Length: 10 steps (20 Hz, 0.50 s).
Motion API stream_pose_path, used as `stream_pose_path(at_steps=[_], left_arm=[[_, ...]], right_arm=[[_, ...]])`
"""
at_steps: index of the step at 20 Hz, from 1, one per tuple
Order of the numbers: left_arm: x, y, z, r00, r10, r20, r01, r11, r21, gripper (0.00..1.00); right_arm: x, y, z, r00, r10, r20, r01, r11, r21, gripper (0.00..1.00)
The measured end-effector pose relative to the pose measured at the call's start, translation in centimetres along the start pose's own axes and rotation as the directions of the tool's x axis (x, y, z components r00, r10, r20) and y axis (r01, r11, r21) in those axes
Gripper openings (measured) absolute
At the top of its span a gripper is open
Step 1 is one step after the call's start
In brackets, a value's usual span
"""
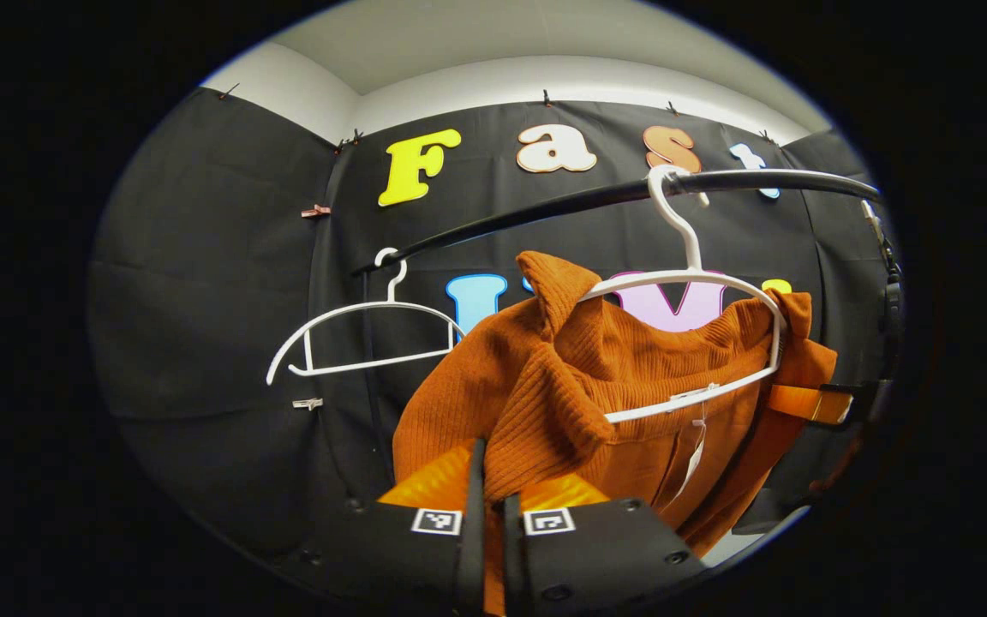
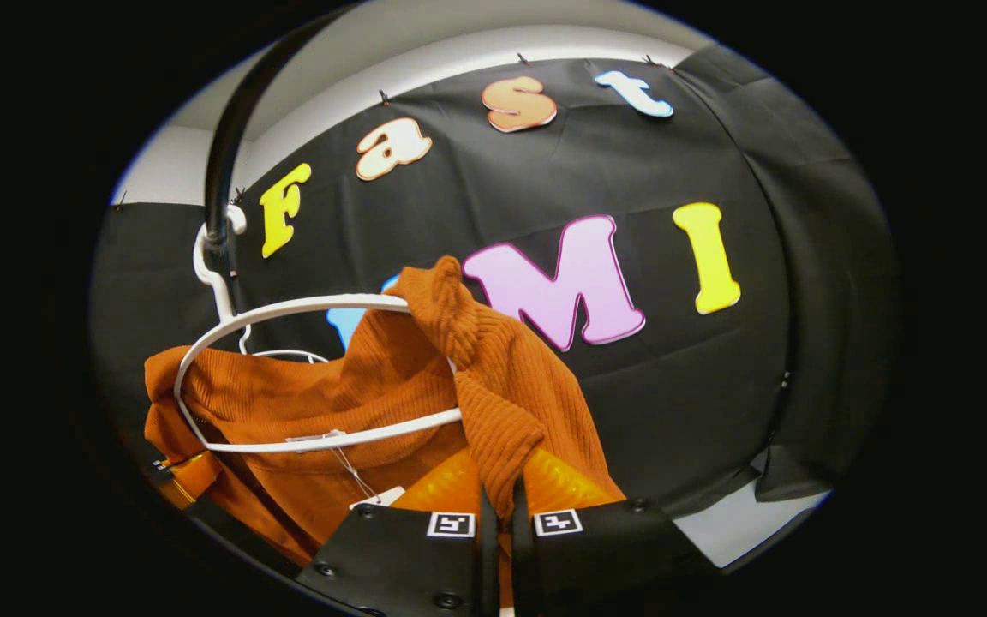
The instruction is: Grasp the clothes on the hanger with both hands and then place them into the laundry hamper below.
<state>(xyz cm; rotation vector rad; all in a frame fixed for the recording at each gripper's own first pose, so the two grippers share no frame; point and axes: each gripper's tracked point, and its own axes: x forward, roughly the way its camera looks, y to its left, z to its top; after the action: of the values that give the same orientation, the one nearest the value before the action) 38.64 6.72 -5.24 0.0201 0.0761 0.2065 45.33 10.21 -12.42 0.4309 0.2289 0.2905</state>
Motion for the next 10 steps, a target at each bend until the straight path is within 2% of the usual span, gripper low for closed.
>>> stream_pose_path(at_steps=[1, 2, 6, 10], left_arm=[[0.1, -0.3, 0.0, 1.0, -0.012, -0.005, 0.012, 1.0, -0.001, 0.07], [0.2, -0.3, 0.0, 1.0, -0.022, -0.01, 0.022, 1.0, -0.003, 0.06], [0.3, 0.1, -0.7, 0.996, -0.042, -0.075, 0.04, 0.999, -0.026, 0.05], [0.1, -0.2, -0.8, 0.978, -0.092, -0.186, 0.086, 0.995, -0.042, 0.05]], right_arm=[[-0.6, -0.6, 0.0, 0.999, 0.025, -0.023, -0.025, 1.0, -0.001, 0.11], [0.5, -0.1, -0.6, 0.999, 0.031, -0.042, -0.031, 1.0, -0.005, 0.05], [-0.6, 0.7, -0.7, 0.989, 0.083, -0.122, -0.088, 0.995, -0.038, 0.05], [-1.3, 0.5, -1.5, 0.946, 0.123, -0.3, -0.13, 0.991, -0.003, 0.05]])
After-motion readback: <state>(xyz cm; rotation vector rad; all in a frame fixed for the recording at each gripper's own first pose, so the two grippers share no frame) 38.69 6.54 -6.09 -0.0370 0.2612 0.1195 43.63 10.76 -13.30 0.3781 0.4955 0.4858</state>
